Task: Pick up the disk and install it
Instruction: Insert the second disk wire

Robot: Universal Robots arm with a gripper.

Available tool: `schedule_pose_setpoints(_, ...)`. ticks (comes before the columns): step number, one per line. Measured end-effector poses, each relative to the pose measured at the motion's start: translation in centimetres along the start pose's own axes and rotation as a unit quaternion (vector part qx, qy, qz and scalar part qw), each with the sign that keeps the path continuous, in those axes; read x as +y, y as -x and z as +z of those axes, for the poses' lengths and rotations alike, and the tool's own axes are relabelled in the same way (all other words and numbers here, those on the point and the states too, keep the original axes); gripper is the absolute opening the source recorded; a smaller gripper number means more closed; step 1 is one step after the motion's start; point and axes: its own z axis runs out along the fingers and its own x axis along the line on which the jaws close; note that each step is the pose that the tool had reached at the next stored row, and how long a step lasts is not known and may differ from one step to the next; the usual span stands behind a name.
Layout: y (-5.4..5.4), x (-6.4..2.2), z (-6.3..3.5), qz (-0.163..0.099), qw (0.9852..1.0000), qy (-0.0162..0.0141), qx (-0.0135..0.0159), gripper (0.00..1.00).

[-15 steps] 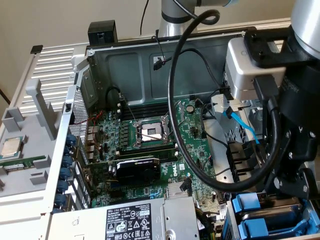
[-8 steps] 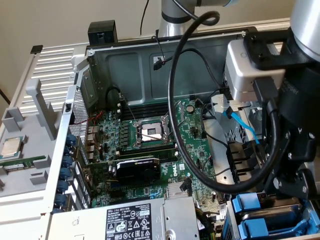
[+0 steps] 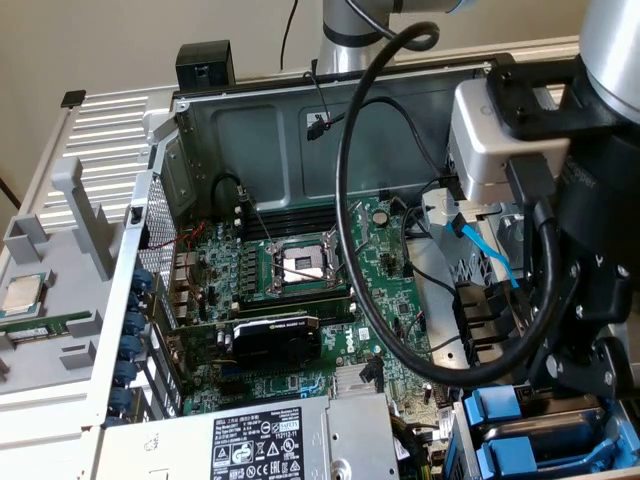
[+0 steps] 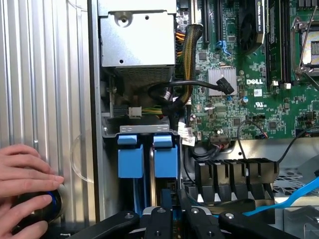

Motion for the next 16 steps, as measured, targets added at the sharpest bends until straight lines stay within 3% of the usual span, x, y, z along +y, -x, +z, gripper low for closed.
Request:
schedule_pose_setpoints(9, 0.01, 0.13, -0.01, 0.000, 1.0000, -0.0001, 0.0001, 0.16)
schedule_pose_setpoints(16, 0.15, 0.15, 0.00, -0.001, 1.0000, -0.0030, -0.0002, 0.16)
